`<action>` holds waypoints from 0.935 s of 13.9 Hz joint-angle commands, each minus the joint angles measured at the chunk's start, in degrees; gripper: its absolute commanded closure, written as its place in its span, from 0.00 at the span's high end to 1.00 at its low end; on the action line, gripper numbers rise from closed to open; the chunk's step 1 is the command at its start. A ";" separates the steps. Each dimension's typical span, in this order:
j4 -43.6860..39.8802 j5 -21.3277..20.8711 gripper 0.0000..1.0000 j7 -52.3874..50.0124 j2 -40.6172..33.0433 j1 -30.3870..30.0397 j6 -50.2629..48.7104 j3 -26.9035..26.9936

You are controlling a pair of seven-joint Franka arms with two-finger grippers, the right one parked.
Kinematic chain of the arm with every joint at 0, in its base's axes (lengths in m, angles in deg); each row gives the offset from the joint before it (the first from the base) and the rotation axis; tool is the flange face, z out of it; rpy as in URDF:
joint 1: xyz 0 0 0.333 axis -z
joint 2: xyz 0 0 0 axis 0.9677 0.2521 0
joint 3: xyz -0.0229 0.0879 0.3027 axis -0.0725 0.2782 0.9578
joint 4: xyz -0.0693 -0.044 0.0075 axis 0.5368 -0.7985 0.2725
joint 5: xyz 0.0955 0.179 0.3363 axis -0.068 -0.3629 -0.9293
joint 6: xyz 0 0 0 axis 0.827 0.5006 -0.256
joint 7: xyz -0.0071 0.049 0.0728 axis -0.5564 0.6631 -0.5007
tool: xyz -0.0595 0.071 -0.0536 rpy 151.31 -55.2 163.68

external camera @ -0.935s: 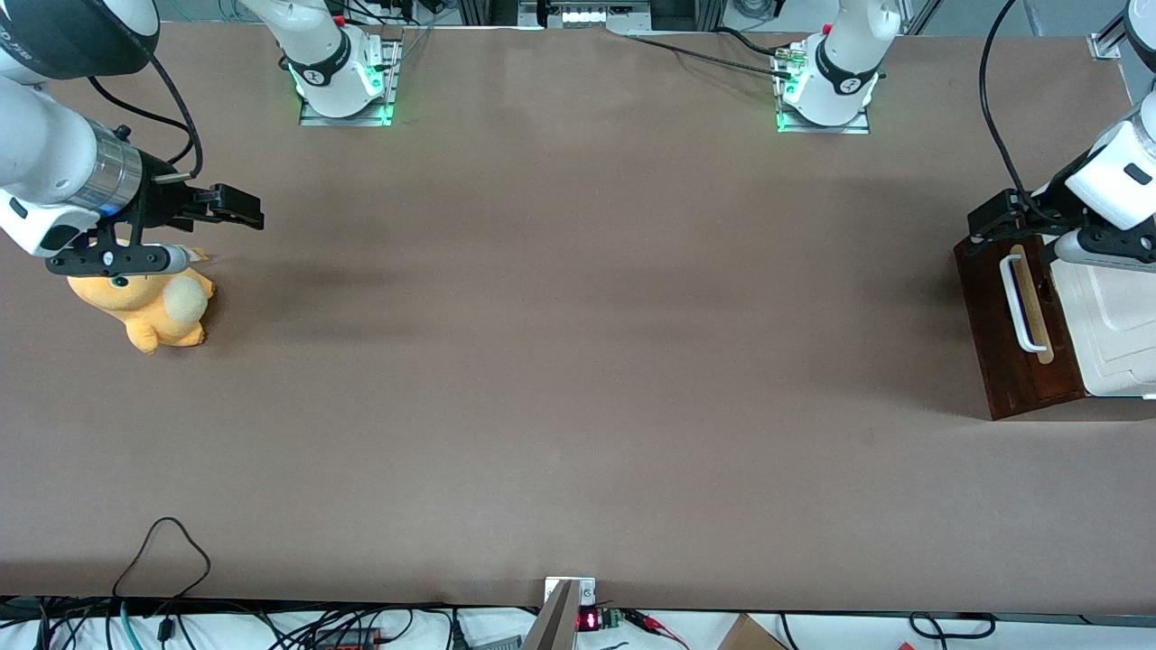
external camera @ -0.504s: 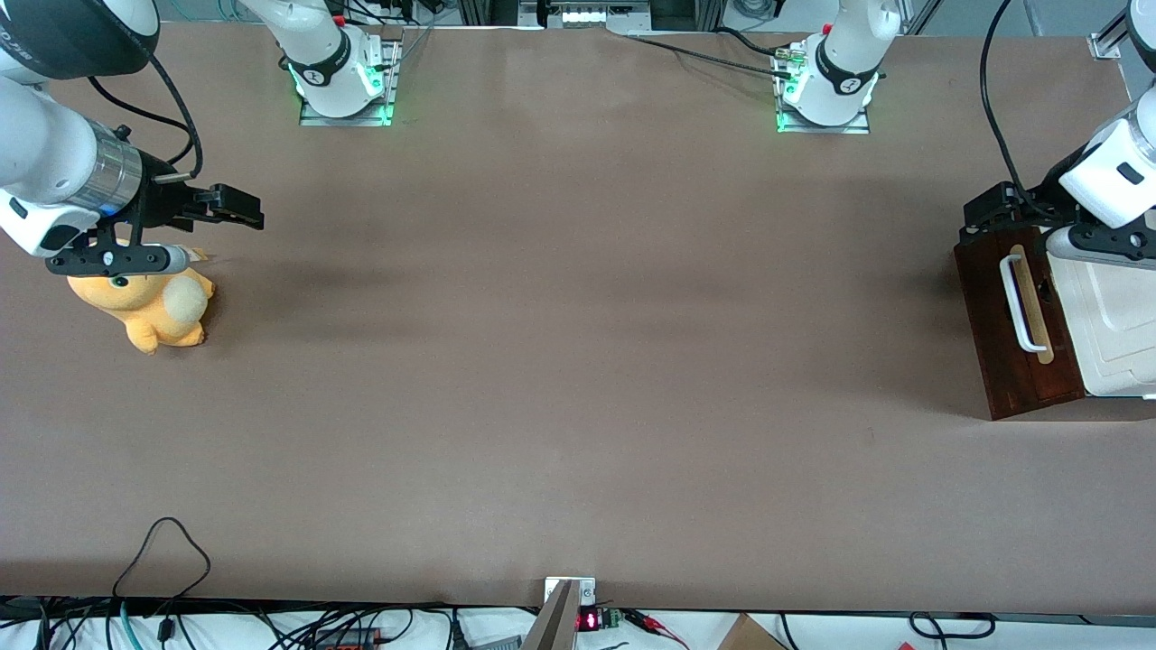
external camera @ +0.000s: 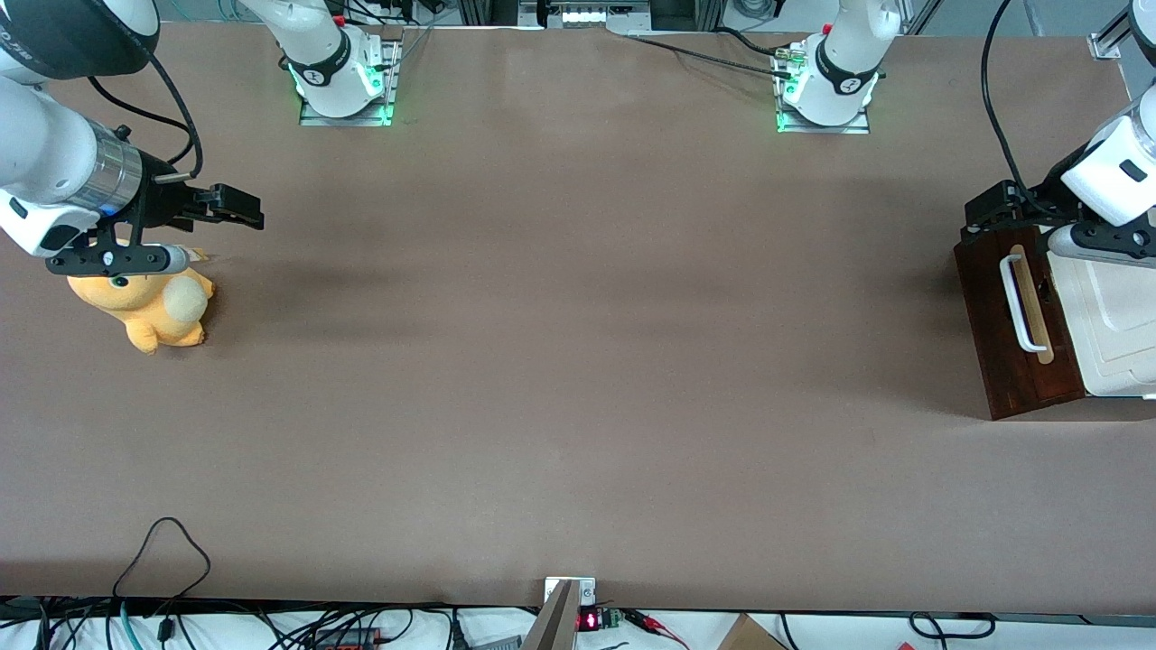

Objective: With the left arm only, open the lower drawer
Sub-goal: 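Move the left gripper down toward the white handle of the lower drawer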

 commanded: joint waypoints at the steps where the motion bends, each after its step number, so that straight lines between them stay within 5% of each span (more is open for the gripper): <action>1: -0.29 0.59 1.00 1.11 1.74 -0.24 -0.16 -0.07; 6: 6.02 0.42 1.00 1.03 3.14 -0.59 7.65 0.02; 13: 13.32 -25.20 0.98 -9.05 7.09 0.11 16.72 -0.07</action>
